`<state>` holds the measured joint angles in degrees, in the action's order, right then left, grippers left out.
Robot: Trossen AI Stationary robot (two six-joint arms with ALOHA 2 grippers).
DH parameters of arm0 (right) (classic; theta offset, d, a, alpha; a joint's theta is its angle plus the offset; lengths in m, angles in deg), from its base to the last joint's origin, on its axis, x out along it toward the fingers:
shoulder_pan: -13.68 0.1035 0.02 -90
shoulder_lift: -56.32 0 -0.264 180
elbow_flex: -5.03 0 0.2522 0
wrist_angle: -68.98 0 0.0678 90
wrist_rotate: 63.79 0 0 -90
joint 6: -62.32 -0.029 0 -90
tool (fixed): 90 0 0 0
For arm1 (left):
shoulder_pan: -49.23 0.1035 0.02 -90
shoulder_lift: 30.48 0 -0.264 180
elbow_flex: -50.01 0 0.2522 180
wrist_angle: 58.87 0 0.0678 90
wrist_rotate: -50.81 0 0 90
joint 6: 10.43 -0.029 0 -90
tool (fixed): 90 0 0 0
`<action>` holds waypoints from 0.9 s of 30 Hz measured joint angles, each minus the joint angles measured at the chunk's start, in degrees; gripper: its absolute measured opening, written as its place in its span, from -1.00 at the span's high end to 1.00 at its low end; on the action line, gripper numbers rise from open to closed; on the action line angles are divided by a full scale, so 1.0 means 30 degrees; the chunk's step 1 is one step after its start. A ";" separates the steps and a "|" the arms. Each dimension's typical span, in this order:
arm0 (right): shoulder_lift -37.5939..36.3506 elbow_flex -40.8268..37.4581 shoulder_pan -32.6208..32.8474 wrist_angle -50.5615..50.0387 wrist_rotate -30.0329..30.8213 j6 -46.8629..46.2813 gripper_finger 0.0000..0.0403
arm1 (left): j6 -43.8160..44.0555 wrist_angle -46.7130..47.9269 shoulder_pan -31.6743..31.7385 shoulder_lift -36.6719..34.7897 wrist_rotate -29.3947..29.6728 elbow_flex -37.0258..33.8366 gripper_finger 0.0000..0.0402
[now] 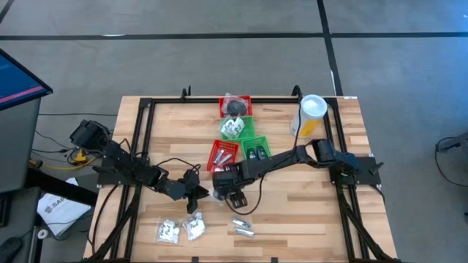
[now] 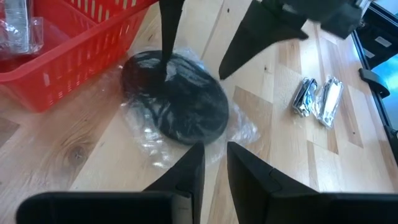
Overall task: Pick & Place Travel size toiletries
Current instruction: Put the black hairbrush into the top red bin
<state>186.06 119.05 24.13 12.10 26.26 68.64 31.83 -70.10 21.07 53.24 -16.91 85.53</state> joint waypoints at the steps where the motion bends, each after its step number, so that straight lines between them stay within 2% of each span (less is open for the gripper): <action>1: -0.0040 0.0118 -0.0010 -0.0381 -0.0012 -0.0134 -0.24 | 0.0000 0.0007 0.0003 0.0000 -0.0003 0.0000 0.70; 17: -0.0375 0.0456 0.0129 -0.2458 0.0001 -0.1641 -0.24 | -0.0080 0.0022 0.0000 0.0000 -0.0007 0.0000 0.71; 27: -0.0374 -0.0321 -0.0010 -0.1614 0.0213 -0.2277 -0.24 | -0.0138 0.0022 0.0000 0.0000 -0.0007 0.0000 0.71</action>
<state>184.94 118.09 24.10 7.26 26.90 61.81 31.41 -70.04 21.07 53.24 -16.93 85.53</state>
